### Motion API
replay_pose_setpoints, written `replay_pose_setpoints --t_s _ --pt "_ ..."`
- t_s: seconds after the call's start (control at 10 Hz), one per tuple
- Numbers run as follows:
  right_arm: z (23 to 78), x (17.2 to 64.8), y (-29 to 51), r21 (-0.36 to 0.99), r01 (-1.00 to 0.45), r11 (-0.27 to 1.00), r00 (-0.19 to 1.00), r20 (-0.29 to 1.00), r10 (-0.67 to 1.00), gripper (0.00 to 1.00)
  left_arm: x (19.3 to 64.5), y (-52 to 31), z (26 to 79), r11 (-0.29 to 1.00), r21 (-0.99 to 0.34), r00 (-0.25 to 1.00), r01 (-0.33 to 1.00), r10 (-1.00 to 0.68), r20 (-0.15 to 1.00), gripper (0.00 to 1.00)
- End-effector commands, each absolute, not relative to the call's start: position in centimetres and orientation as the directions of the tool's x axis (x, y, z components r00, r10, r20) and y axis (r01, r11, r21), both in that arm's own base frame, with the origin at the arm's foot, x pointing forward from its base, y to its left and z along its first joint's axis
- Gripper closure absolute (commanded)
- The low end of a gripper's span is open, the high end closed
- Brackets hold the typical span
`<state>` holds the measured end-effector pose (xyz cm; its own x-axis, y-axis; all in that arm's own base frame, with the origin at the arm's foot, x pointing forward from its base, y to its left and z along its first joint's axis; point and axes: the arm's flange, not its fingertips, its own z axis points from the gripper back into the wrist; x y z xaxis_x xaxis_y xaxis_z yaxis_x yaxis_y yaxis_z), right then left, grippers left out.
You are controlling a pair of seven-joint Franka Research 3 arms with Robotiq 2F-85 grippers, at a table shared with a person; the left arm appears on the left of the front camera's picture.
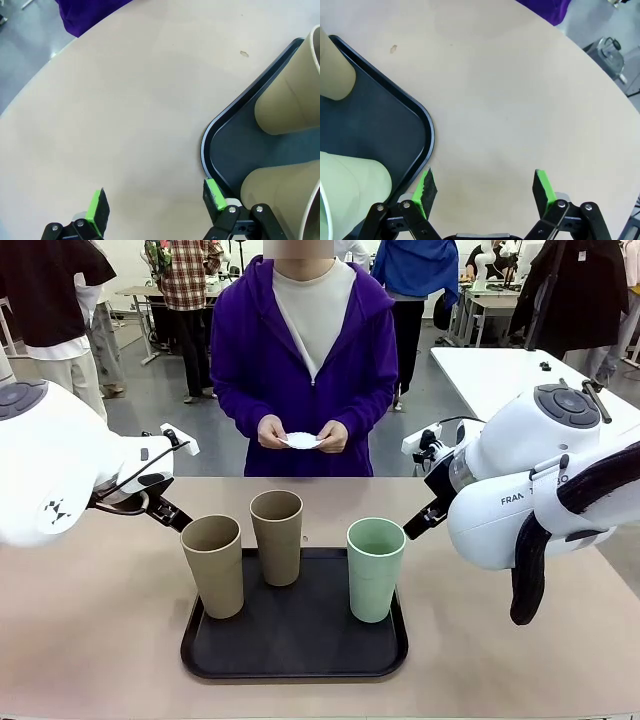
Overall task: Place coasters on the table and set cups on them.
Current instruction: Pick up one Reusable plastic cup and place it on a coaster set by the human.
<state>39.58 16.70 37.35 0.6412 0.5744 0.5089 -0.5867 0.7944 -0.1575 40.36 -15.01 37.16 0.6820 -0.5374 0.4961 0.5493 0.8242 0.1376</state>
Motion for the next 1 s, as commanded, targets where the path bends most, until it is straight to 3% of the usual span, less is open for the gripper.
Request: replay_pose_setpoints --t_s 0.0,0.6,0.7,0.9 --pt "37.3 39.6 16.7 -0.157 -0.587 0.794 0.641 0.509 0.574 0.0 40.4 -15.0 37.2 0.824 0.138 0.682 0.549 -0.537 0.496 0.0" --pt "37.3 39.6 16.7 -0.158 -0.587 0.794 0.641 0.509 0.574 0.0 40.4 -15.0 37.2 0.824 0.138 0.682 0.549 -0.537 0.496 0.0" --pt "38.8 39.3 15.9 -0.14 -0.64 0.756 0.633 0.462 0.621 0.0 40.4 -15.0 37.2 0.824 0.138 0.682 0.549 -0.537 0.496 0.0" --pt "43.8 36.6 14.2 -0.231 -0.615 0.754 0.635 0.422 0.647 0.0 39.5 -13.0 42.9 0.841 0.242 0.684 0.484 -0.536 0.495 0.0"
